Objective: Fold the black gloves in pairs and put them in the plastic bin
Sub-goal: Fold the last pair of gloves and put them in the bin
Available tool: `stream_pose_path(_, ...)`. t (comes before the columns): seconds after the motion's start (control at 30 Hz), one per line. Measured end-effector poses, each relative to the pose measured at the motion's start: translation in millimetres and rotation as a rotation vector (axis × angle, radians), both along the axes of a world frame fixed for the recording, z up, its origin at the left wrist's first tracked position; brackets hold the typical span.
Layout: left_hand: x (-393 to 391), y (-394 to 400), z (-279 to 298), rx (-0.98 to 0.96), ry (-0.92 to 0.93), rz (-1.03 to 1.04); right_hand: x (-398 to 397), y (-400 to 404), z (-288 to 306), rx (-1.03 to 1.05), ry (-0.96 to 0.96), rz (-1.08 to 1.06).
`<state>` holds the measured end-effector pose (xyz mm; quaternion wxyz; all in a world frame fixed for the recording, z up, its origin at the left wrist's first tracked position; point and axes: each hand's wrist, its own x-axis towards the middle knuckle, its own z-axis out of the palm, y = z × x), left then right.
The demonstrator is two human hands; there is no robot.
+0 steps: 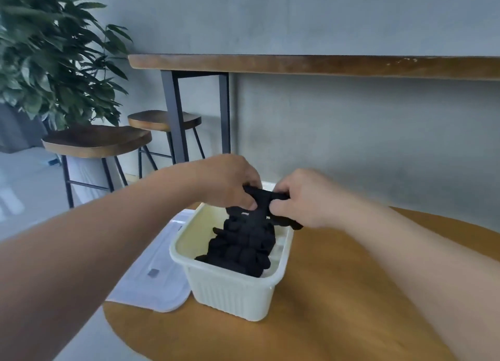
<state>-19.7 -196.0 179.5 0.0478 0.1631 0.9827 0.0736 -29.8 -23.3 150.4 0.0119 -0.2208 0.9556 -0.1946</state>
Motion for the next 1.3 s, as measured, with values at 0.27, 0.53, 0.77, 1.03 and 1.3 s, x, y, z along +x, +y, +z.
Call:
stream_pose_path(0.27,-41.2,-40.7,-52.5,-0.12,-0.282,0.066,-45.9,-43.3,-47.8,0.048,-0.312,0.12)
stream_pose_path(0.53,-57.2,-33.6,-75.9,-0.247,-0.539,-0.005,-61.0,-59.7,-72.4,0.155,-0.558,0.213)
stream_pose_path(0.77,-42.5,-34.2,-107.2,-0.424,-0.531,-0.108,-49.2,-88.6,-91.3,0.331,-0.796,0.231)
stream_pose_path(1.03,-41.3,-21.0,-123.6,-0.461,-0.685,0.054,-42.0,-102.2,-120.2,0.447,-0.81,0.144)
stream_pose_path(1.3,-45.0,-17.1,-139.4,-0.318,-0.777,0.236,-48.5,-103.2,-128.1,0.461,-0.846,0.074)
